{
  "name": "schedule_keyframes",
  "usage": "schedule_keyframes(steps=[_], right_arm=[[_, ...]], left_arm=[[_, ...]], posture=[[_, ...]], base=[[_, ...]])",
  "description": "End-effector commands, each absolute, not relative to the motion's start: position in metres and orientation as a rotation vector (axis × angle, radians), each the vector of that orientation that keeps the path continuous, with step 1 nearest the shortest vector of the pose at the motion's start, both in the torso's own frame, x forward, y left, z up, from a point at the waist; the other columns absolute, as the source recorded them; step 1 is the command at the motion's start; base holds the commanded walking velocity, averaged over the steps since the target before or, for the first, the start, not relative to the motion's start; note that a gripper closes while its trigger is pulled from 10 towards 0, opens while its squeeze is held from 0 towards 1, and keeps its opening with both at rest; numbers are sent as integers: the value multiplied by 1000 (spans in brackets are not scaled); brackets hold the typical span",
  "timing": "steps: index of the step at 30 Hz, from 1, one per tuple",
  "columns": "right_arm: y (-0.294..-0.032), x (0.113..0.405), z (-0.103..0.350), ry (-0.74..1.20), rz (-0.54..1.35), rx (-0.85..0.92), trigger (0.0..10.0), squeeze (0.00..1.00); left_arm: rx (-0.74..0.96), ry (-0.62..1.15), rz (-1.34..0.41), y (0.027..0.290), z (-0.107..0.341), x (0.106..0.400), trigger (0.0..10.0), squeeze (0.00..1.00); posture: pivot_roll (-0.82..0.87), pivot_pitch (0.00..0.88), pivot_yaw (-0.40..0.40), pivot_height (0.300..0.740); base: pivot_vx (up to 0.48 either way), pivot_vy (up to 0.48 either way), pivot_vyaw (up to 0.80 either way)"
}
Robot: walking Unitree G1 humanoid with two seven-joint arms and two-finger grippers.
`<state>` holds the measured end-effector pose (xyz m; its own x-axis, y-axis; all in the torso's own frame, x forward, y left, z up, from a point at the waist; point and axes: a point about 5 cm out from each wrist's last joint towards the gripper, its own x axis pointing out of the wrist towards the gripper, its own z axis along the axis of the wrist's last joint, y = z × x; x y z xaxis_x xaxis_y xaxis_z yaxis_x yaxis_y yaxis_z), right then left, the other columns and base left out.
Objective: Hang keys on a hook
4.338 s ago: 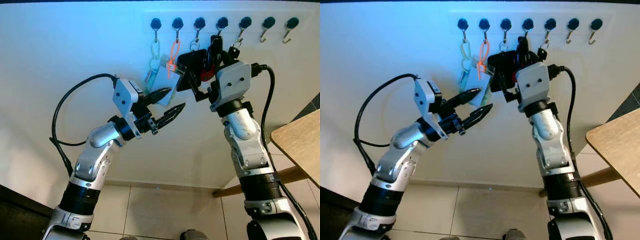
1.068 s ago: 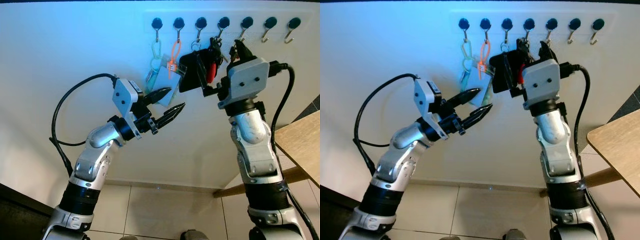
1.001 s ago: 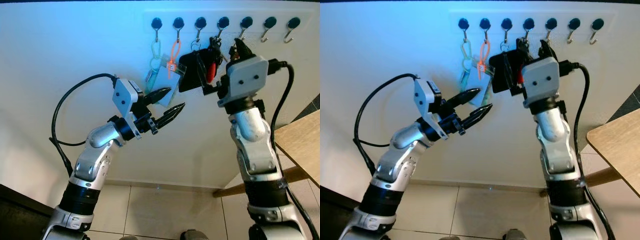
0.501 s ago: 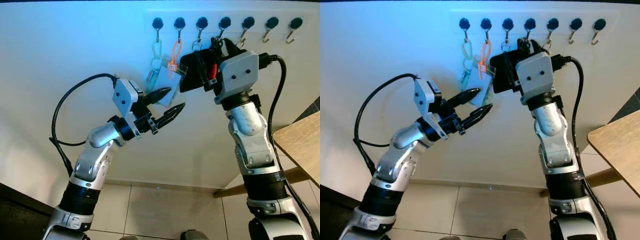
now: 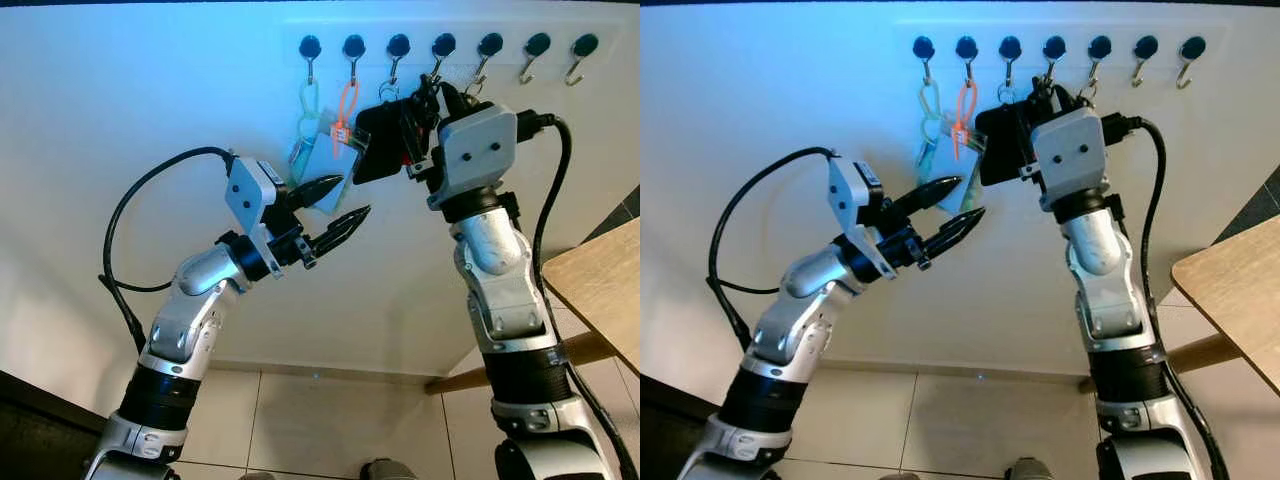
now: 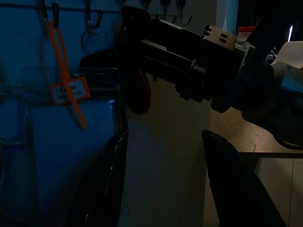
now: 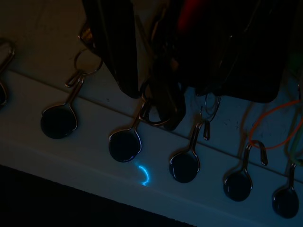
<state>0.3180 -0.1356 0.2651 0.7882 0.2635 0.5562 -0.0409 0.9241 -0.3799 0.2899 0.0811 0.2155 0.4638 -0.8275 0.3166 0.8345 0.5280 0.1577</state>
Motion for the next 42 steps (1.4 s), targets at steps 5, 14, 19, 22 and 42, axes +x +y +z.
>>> schedule_keyframes(steps=[5,14,19,22,42], right_arm=[[-133,311,266,-682,166,-335,0,0],[-134,309,265,-680,146,-337,10000,0],[-134,306,267,-702,133,-331,10000,0],[-134,305,271,-718,128,-327,10000,0],[-120,295,303,-841,151,-333,10000,0]], left_arm=[[-30,-375,-1025,80,215,289,10000,0],[-32,-375,-1026,80,214,289,10000,0],[-32,-376,-1026,80,214,288,10000,0],[-33,-377,-1026,80,215,288,10000,0],[-32,-380,-1032,80,216,288,10000,0]], posture=[[16,98,33,740],[16,98,32,740],[16,94,29,740],[16,94,29,740],[18,96,32,740]], base=[[0,0,0],[0,0,0],[0,0,0],[0,0,0],[0,0,0]])
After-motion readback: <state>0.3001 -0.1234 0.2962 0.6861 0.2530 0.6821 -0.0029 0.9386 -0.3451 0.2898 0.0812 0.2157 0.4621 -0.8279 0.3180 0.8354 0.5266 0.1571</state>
